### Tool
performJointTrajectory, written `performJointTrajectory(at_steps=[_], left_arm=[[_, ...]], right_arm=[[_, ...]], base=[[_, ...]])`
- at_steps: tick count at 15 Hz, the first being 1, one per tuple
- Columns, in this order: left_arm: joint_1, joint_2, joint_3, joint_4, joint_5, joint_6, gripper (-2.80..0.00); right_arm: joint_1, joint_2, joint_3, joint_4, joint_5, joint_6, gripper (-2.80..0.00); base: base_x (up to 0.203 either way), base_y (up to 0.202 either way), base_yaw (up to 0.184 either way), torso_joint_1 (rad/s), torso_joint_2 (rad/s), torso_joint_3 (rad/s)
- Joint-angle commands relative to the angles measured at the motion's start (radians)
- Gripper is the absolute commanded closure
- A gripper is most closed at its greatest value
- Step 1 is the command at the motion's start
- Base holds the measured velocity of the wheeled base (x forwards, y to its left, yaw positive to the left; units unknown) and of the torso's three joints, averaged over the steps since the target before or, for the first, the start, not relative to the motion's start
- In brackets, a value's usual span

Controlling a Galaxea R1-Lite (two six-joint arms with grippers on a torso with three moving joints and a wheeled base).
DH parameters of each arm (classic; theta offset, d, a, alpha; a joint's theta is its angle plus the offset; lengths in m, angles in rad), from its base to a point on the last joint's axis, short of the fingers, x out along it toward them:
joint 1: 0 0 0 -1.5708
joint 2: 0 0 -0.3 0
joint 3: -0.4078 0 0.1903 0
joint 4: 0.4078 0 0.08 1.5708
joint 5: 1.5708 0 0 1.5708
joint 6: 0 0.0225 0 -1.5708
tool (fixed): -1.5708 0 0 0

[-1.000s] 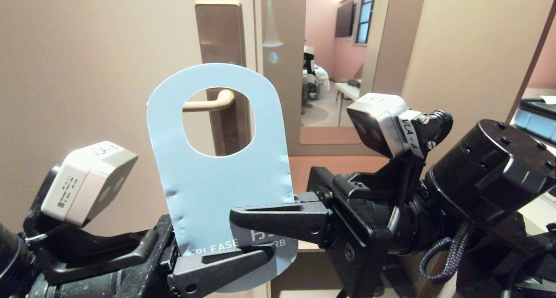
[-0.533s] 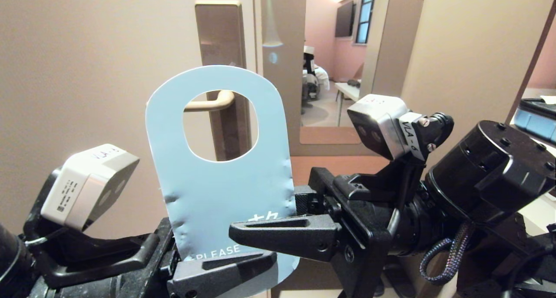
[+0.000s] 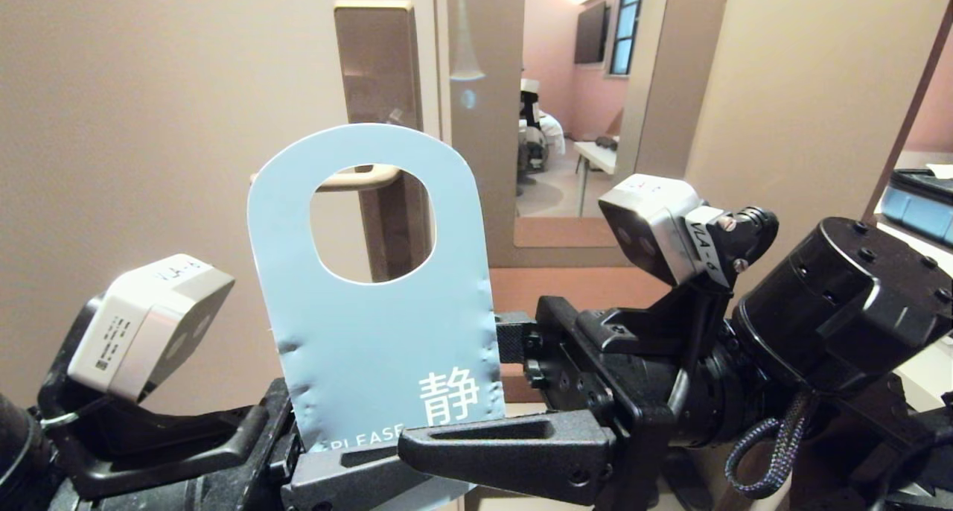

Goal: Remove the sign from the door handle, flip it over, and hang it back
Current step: Hand it to the other hand, then hang the sign back with the other side facing out

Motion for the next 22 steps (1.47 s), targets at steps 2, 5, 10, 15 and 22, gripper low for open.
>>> performJointTrajectory(at_steps=[2, 5, 10, 15, 22], left_arm=[[0.022, -0.028, 0.033, -0.004, -0.003, -0.004, 0.00], [0.050, -0.030, 0.043, -0.004, -0.003, -0.005, 0.00], [0.145, -0.046, 0.043, -0.004, -0.003, -0.009, 0.00], [0.154, -0.061, 0.043, -0.004, -0.001, -0.010, 0.00], [0.168, -0.075, 0.055, -0.001, -0.001, -0.010, 0.00]], right_arm=[[-0.005, -0.005, 0.036, -0.056, -0.005, 0.006, -2.80], [-0.025, -0.007, 0.050, -0.078, -0.005, 0.004, -2.80], [-0.069, -0.008, 0.086, -0.144, -0.005, 0.006, -2.80], [-0.085, -0.013, 0.118, -0.156, -0.005, 0.001, 0.00], [-0.242, -0.009, 0.168, -0.156, -0.081, -0.099, 0.00]], base=[[0.000, 0.000, 0.000, 0.000, 0.00, 0.000], [0.000, 0.000, 0.000, 0.000, 0.00, 0.000], [0.000, 0.000, 0.000, 0.000, 0.00, 0.000], [0.000, 0.000, 0.000, 0.000, 0.00, 0.000], [0.000, 0.000, 0.000, 0.000, 0.00, 0.000]])
